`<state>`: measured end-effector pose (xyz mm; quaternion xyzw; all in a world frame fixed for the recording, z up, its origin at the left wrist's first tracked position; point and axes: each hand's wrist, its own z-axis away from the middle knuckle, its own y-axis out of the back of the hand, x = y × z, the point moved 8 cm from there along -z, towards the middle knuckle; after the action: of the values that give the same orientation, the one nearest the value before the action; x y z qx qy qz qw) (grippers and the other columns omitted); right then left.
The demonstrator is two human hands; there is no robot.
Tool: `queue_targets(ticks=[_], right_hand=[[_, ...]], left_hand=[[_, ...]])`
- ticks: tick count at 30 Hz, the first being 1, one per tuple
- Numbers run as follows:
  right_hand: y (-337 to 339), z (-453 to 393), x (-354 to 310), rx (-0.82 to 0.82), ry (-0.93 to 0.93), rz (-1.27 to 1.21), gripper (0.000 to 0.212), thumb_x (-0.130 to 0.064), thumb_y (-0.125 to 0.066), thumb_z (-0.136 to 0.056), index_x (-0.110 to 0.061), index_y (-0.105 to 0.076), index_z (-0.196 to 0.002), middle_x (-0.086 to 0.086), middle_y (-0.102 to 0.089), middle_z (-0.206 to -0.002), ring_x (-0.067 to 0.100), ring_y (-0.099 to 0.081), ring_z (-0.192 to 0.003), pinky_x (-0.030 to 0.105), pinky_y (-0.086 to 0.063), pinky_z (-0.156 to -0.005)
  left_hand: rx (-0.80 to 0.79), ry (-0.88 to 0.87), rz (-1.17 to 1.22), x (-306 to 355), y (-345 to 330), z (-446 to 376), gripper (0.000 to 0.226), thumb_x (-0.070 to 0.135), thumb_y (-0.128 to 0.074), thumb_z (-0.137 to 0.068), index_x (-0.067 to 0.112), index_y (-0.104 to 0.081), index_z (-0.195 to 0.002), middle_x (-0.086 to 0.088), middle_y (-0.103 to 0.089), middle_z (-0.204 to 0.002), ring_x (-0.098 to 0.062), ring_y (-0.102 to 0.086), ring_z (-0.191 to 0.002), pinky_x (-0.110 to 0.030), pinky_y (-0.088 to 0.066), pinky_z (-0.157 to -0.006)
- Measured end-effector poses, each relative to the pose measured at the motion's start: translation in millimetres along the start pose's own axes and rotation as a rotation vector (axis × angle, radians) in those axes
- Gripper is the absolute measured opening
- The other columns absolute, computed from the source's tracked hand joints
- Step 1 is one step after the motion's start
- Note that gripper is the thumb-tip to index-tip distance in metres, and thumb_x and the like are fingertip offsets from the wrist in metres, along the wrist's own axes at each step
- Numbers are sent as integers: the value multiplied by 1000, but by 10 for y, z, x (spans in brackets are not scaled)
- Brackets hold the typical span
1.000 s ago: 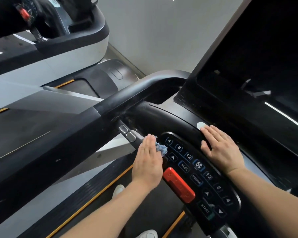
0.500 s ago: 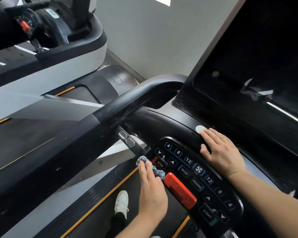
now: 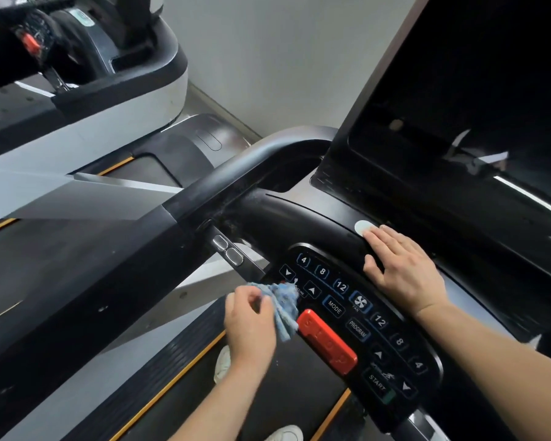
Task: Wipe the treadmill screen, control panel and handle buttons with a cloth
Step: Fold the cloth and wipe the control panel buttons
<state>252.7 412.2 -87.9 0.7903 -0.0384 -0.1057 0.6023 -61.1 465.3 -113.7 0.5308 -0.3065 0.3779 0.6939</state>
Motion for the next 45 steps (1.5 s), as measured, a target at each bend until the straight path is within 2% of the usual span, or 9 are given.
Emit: queue_targets(ticks=[4,8,12,18,24,31,35,39,45], right_hand=[[-13,-4,11,-5,12,-8,57,-41,-44,-101,-15,-56,-151,5,-59,-152,27,-50,-145,52,-43,-117],[-6,-1,16,-9,2,-4,57,-40,-45,-101,-15,-56,-151,4,-59,-152,26,-50,-146,52,-43,-118],[16,0,-2,8,9,-10,57,-40,-44,-101,-14,-57,-150,5,-60,-151,27,-51,-144,52,-44,-117],[3,-9,4,13,11,-8,56,-39,-45,-101,-13,-58,-149,6,-61,-150,28,-52,-144,54,-45,-116],[17,-4,-5,29,15,-5,56,-39,-45,-100,-13,-59,-148,7,-62,-148,29,-54,-142,53,-45,-115],[23,7,-14,35,14,5,57,-40,-44,-100,-12,-61,-147,7,-63,-147,29,-54,-142,52,-44,-116],[65,-3,-48,61,29,11,57,-39,-43,-100,-11,-62,-145,8,-64,-146,29,-55,-141,47,-41,-118],[38,-3,-30,51,26,10,56,-39,-44,-101,-11,-62,-146,8,-64,-146,29,-55,-141,51,-44,-116],[39,-1,-30,63,26,18,55,-38,-46,-101,-12,-61,-146,8,-64,-147,29,-55,-141,53,-46,-115]], left_hand=[[-146,-102,-47,13,-206,305,18,19,-69,-98,33,-59,-93,13,-54,-104,4,-54,-97,-4,-39,-77],[-28,22,44,1,-55,20,11,22,-71,-98,25,-62,-93,4,-58,-102,-4,-59,-90,-7,-43,-67],[-142,94,60,-61,-201,286,9,19,-69,-99,22,-62,-95,4,-63,-98,-1,-60,-86,-3,-43,-67],[87,253,131,-277,105,-327,6,23,-63,-102,21,-66,-97,5,-69,-96,-13,-66,-89,-30,-54,-72],[-72,157,99,-199,-69,20,7,18,-67,-101,20,-68,-94,7,-70,-92,-6,-66,-87,-8,-46,-59],[65,171,91,-281,45,-198,10,22,-59,-106,25,-67,-110,9,-70,-104,-6,-64,-93,-6,-42,-61],[18,129,81,-252,52,-289,12,24,-61,-104,24,-71,-110,8,-72,-106,-9,-65,-100,-19,-48,-75],[2,62,13,-119,62,-342,11,23,-59,-105,25,-69,-103,9,-65,-104,-8,-61,-97,-13,-41,-71],[-50,256,168,-279,-221,23,8,17,-55,-105,18,-55,-97,-3,-63,-99,-19,-66,-92,-28,-49,-65]])
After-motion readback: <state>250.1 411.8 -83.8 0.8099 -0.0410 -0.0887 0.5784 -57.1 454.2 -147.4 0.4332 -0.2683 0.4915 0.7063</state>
